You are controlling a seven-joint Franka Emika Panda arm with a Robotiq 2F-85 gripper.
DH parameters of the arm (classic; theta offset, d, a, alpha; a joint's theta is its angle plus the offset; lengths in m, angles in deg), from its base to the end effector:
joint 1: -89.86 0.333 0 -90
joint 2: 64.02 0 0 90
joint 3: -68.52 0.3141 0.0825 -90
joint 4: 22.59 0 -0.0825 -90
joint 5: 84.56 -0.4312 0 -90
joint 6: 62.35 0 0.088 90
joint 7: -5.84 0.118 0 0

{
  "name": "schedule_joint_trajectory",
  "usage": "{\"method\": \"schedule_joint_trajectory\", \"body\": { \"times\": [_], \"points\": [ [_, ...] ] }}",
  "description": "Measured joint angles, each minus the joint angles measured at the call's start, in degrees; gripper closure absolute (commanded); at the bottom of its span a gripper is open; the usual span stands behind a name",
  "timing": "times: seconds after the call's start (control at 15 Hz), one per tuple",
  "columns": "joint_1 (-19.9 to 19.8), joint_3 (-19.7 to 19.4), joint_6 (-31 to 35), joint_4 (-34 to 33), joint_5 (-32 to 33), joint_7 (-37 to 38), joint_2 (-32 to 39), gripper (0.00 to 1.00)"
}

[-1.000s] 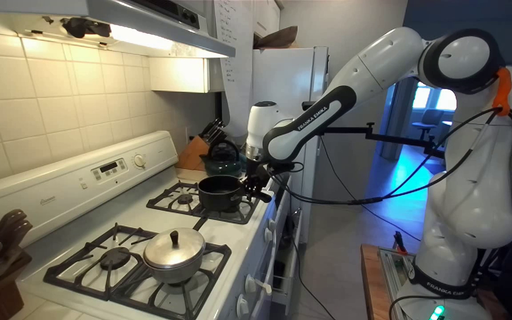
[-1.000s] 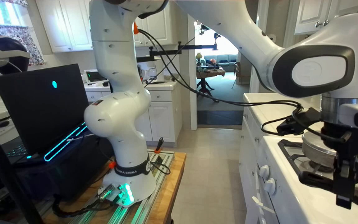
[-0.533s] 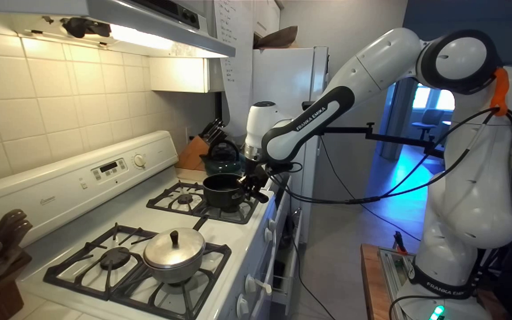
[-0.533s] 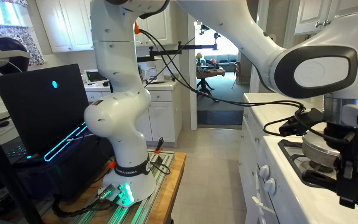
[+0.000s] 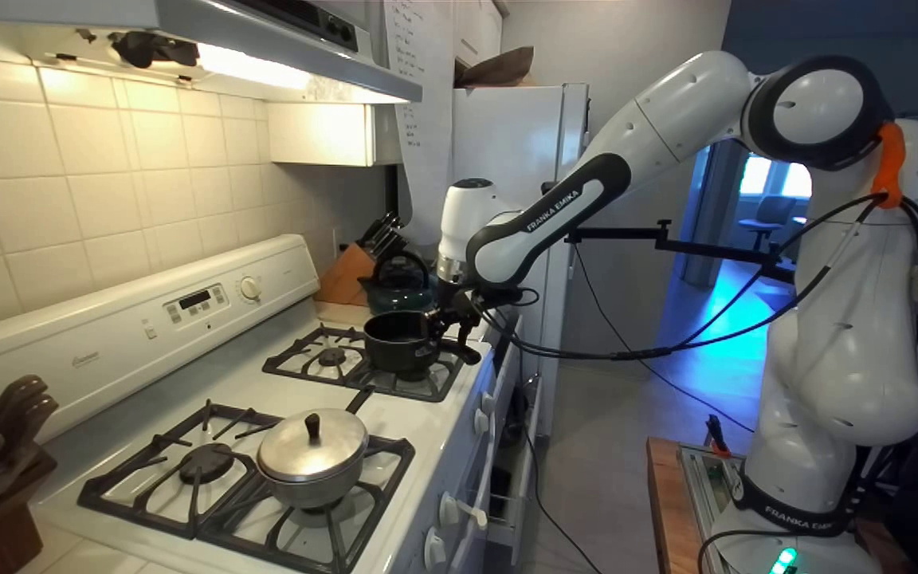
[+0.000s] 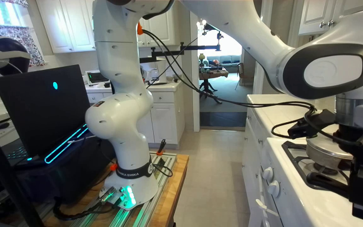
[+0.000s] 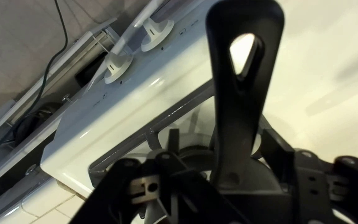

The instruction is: Put the pot on the stove plate in front of it

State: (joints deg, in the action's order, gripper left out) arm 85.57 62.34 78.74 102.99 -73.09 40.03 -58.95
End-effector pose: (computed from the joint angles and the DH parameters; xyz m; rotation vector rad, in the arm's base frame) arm 0.5887 -0.1098 0.3206 2.8667 -0.9399 0.3153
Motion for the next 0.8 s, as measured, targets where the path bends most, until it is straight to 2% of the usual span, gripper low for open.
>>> {"method": "schedule_joint_trajectory", "body": {
  "times": [0.2, 0.33, 0.4, 0.47, 0.8],
  "points": [
    [-0.1, -0.7, 0.1, -1.5, 0.0, 0.1, 0.9, 0.10],
    [-0.1, -1.0, 0.2, -2.4, -0.2, 0.1, 1.7, 0.13],
    [-0.1, -1.1, 0.4, -2.8, -0.4, 0.1, 2.3, 0.28],
    [-0.1, -1.1, 0.6, -3.2, -0.8, 0.1, 2.9, 0.38],
    [-0.1, -1.1, 1.9, -4.8, -2.7, 0.0, 5.5, 0.76]
  ]
}}
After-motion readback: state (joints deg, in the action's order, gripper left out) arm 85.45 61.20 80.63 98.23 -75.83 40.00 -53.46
